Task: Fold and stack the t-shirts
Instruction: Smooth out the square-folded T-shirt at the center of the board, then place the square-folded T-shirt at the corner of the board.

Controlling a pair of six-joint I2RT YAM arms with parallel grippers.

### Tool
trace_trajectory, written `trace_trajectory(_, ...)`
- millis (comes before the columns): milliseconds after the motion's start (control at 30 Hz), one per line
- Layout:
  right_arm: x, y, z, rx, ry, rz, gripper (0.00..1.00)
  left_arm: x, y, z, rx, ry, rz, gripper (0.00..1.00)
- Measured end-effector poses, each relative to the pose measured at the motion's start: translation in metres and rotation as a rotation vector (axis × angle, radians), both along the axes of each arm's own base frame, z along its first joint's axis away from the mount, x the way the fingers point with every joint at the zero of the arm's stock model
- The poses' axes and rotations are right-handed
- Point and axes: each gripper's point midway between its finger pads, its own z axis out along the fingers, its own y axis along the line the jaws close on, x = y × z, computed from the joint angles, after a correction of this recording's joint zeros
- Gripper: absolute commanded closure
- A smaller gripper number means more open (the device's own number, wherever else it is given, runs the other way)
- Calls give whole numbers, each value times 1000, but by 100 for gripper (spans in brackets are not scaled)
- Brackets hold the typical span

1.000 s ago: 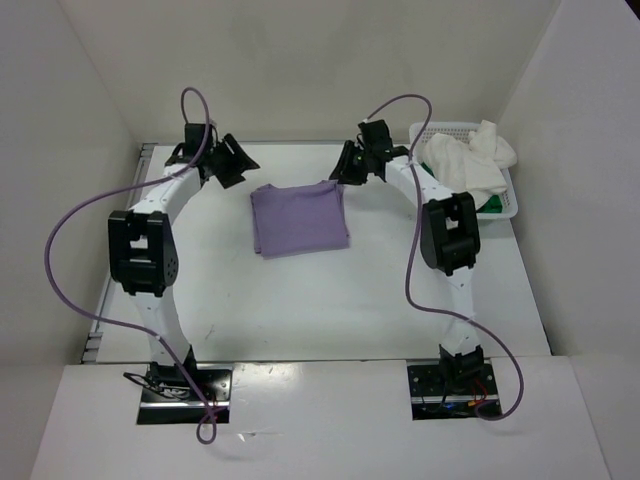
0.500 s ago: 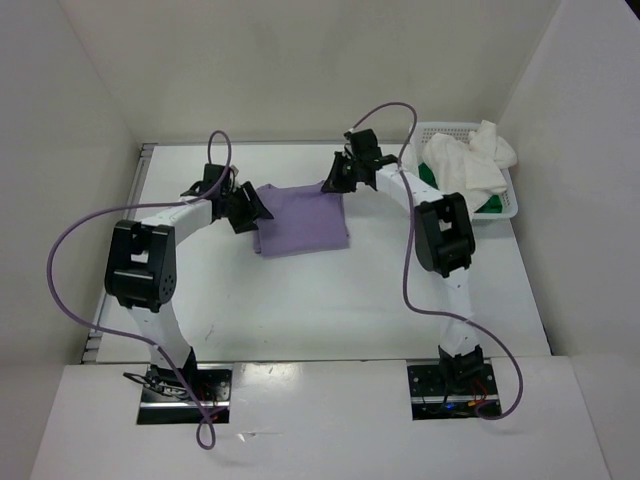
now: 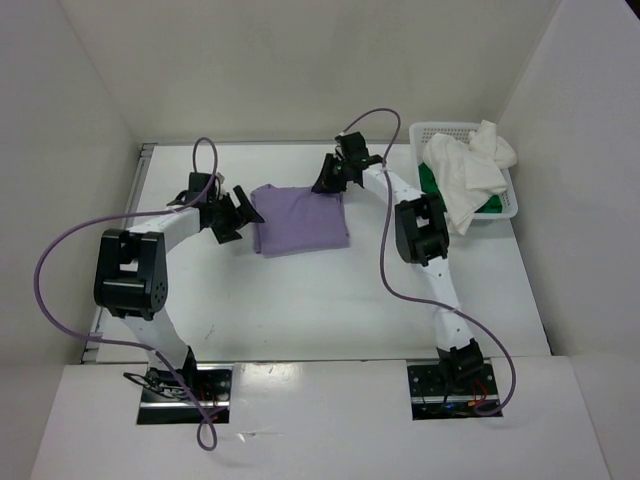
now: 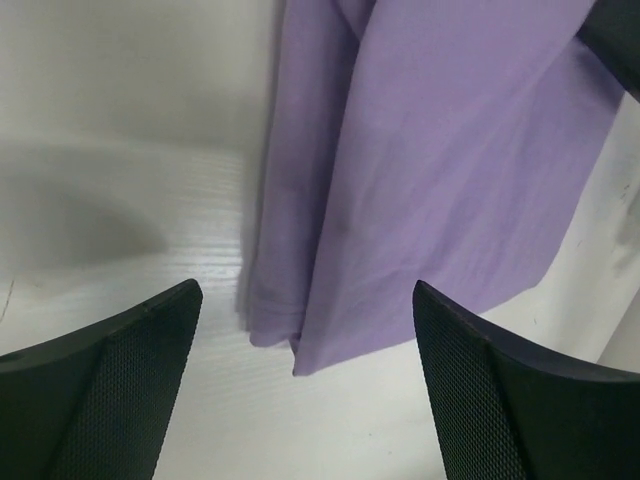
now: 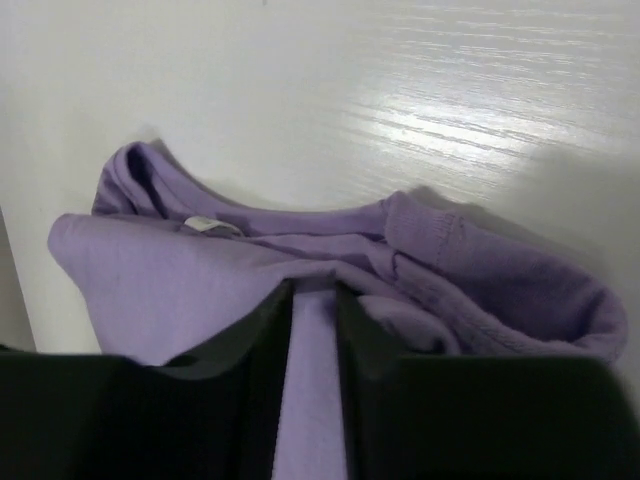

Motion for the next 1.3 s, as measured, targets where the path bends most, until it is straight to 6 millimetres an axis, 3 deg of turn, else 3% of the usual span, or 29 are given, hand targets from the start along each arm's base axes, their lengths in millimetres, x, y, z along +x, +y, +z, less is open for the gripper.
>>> trace_trajectory(33,0,1,4,6,-1,2,55,2,0,-3,-1,0,-1,7)
trace_trajectory(133,-3,0,23,13,-13,7,44,6,-2,-20,-3,21,-10,7)
trace_trajectory(200,-9,-3,48,15,-38,8,42,12,-6,-22,-24,17,-22,7)
trace_trajectory(267,-21,-10,84,22,-75,7,42,24,-6,-22,-17,-9,-29,8)
trace_trajectory(333,-39,-18,133,45,-137,2,40,34,-7,-21,-20,-30,-37,10)
trace_trajectory(467,-87,-41,226,111,-293,-10,39,51,-8,-22,-22,-76,-39,15)
trace_trajectory(533,-111,-52,259,137,-363,-17,39,55,-9,-23,-25,-94,-42,15)
trace_trajectory(600,-134,-61,277,151,-406,-22,39,60,-12,-23,-29,-115,-49,16)
trace_trajectory(667,-151,-71,280,149,-420,-37,39,63,-16,-23,-26,-135,-58,16)
trace_trajectory(767,-172,-81,259,134,-383,-47,39,68,-28,-22,-27,-169,-83,16)
trace_trajectory(900,-202,-93,211,104,-273,-66,39,72,-44,-25,-42,-202,-103,38)
trace_trajectory(933,-211,-97,201,97,-251,-70,39,73,-46,-26,-53,-202,-100,57)
trace_trajectory(1067,-240,-110,184,86,-209,-97,39,78,-52,-38,-93,-174,-82,83)
trace_trajectory(1200,-264,-118,182,105,-213,-115,38,88,-52,-35,-90,-162,-64,98)
trace_trajectory(1300,-277,-122,174,116,-194,-128,38,95,-46,-30,-64,-158,-46,100)
